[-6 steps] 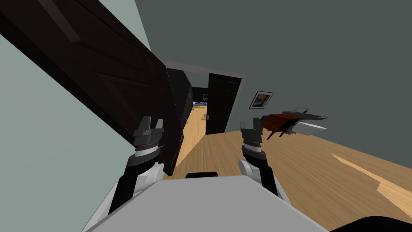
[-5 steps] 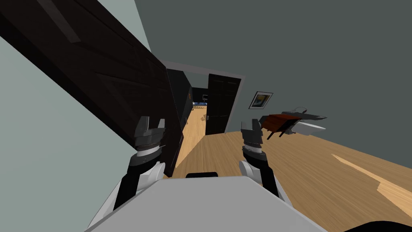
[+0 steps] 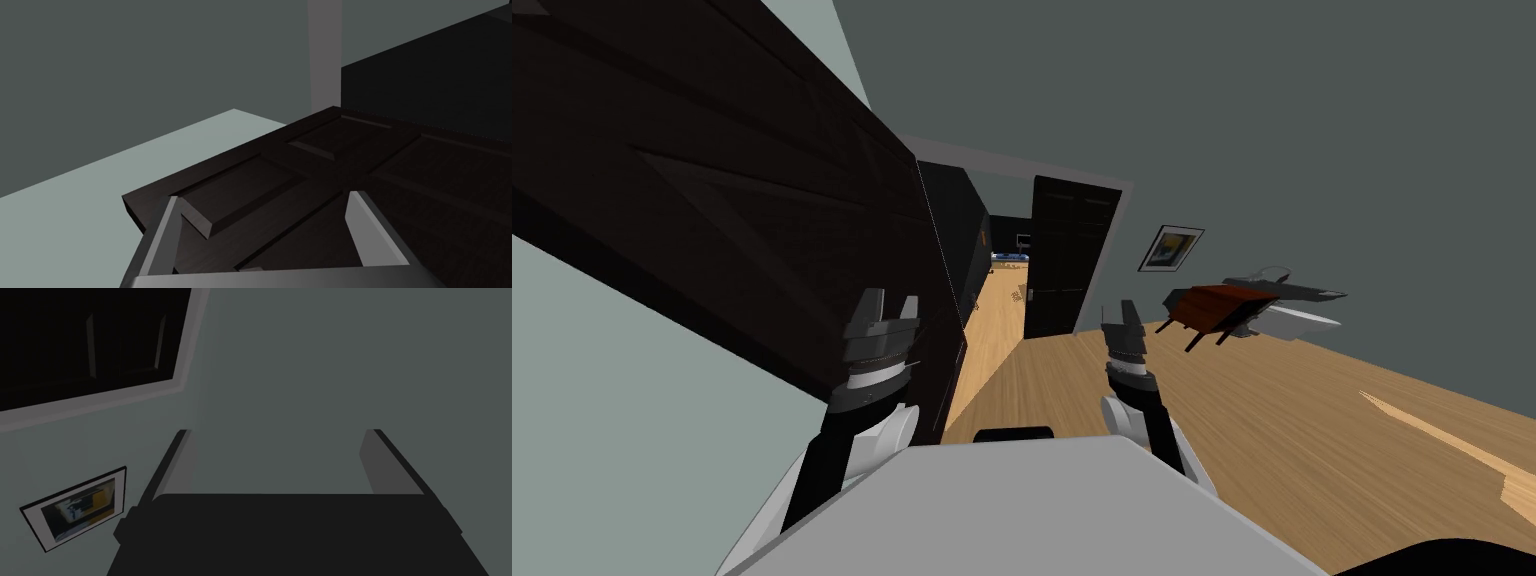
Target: Pull the door open
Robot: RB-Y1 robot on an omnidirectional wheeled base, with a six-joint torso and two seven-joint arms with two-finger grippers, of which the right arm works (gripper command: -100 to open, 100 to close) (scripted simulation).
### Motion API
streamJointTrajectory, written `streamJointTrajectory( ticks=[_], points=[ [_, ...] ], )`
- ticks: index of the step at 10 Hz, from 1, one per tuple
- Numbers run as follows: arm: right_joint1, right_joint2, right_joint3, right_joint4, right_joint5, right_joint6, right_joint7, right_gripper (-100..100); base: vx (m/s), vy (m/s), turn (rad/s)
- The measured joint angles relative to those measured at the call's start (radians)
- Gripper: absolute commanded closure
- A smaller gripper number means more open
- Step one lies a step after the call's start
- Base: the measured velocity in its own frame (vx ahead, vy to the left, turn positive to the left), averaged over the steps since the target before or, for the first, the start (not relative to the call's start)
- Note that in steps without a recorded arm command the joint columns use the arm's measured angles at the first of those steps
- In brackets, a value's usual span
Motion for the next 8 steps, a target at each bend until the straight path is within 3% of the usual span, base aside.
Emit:
streamJointTrajectory(
  ticks=[8],
  points=[
    [-0.04, -0.037, -0.005, 0.179, 0.034, -0.045, -0.067, -100, 0.124, 0.02, 0.002]
  ],
)
